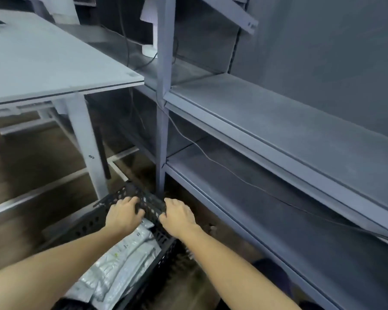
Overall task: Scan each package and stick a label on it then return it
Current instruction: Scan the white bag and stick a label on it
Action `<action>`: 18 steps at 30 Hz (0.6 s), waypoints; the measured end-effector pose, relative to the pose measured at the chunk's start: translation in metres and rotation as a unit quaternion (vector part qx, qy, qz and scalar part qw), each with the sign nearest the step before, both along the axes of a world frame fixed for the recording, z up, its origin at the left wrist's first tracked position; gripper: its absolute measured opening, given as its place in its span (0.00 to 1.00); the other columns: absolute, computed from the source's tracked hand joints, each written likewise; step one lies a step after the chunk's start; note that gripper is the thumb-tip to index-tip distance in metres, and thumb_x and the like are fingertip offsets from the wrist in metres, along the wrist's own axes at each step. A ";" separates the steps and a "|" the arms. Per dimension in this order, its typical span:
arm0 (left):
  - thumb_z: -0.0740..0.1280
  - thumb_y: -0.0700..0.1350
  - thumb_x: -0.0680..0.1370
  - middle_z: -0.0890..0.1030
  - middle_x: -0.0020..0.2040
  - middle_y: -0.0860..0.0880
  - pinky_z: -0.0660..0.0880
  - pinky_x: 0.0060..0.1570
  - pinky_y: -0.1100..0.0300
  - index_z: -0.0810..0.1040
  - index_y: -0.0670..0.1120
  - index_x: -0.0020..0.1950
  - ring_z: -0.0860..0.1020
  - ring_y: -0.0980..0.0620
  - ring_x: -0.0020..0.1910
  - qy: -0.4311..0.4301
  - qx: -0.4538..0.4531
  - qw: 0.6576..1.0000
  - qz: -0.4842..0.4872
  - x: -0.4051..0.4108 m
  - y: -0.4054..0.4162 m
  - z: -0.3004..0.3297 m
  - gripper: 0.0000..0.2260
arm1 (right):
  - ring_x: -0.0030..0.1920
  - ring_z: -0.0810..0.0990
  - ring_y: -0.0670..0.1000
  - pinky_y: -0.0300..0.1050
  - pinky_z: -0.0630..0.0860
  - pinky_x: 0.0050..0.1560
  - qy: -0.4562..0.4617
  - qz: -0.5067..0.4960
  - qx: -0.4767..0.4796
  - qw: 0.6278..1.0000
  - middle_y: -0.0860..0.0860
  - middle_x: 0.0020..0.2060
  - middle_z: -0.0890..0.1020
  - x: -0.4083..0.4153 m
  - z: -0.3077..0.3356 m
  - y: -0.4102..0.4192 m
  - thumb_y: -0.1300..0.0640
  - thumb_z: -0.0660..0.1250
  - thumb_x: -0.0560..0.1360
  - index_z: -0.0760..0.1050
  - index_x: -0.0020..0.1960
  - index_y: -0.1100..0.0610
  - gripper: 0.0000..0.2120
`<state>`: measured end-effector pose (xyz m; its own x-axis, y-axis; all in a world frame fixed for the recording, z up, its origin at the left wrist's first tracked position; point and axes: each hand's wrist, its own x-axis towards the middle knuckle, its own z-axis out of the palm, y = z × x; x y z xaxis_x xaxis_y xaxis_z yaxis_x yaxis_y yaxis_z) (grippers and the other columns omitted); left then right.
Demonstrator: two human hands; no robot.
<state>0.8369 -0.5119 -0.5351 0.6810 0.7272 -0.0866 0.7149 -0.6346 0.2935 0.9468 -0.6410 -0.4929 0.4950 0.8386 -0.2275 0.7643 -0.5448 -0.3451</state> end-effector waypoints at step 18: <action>0.55 0.53 0.80 0.70 0.69 0.47 0.64 0.65 0.53 0.65 0.47 0.73 0.69 0.46 0.67 0.125 -0.206 0.961 0.133 -0.091 -0.023 -0.202 0.22 | 0.67 0.68 0.58 0.50 0.63 0.67 0.056 0.087 -0.188 0.977 0.58 0.66 0.72 -0.068 -0.159 0.043 0.55 0.55 0.80 0.65 0.69 0.60 0.19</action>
<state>0.7456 -0.5346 -0.7372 0.3954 0.7420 -0.5413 0.9170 -0.2856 0.2784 0.8792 -0.5983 -0.6519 0.3063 0.7546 -0.5803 0.8256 -0.5141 -0.2326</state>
